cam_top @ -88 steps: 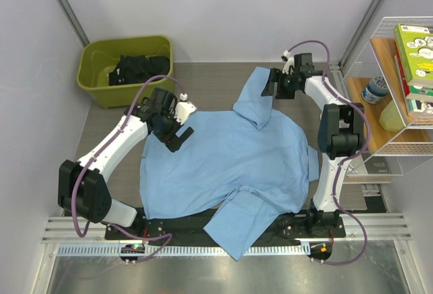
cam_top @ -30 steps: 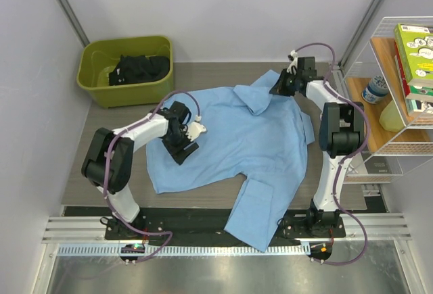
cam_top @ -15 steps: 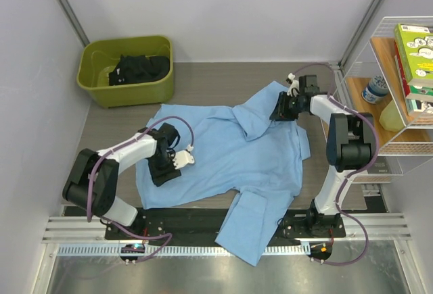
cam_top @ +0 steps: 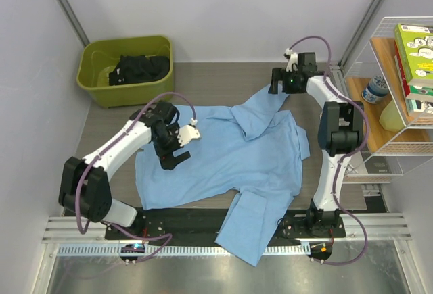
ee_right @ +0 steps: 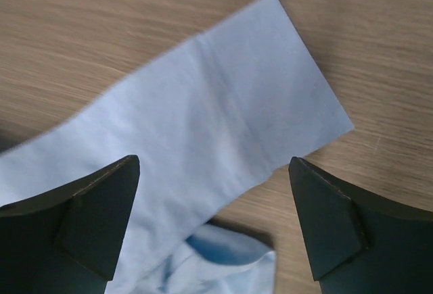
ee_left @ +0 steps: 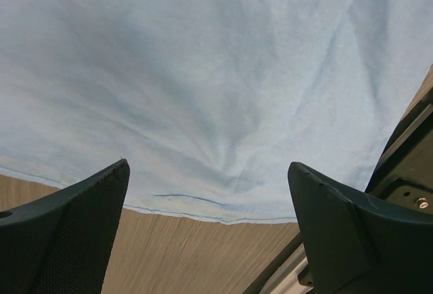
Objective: Fold and stack the long sleeve shirts
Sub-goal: Flatten the shirt out
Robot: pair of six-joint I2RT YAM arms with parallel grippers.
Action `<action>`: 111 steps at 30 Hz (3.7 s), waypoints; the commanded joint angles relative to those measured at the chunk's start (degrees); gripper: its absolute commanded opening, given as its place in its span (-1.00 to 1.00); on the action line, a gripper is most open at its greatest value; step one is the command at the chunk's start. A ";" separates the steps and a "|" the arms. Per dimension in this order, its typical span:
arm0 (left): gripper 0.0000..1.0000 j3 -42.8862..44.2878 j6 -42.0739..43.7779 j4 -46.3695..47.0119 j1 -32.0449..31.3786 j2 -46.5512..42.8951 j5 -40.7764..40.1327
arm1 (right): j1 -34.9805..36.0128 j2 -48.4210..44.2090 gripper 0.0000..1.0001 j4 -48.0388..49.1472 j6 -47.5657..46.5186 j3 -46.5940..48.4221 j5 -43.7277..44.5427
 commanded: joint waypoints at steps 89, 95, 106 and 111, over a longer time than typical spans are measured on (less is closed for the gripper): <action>0.63 14.43 -5.64 -3.65 7.78 26.89 6.31 | 4.85 -7.56 -0.08 -30.03 -30.33 -16.75 0.80; 0.61 5.37 -5.10 -4.35 4.52 21.88 7.27 | 4.33 -14.41 0.07 -34.76 -34.03 -24.85 -1.47; 0.69 18.79 -10.90 -4.70 11.19 19.24 15.88 | -0.68 -12.58 0.08 -41.11 -32.29 -1.75 -7.10; 0.69 33.73 -10.30 -6.46 18.23 24.68 18.53 | -3.76 -5.04 -0.10 -34.26 -27.53 7.82 -7.20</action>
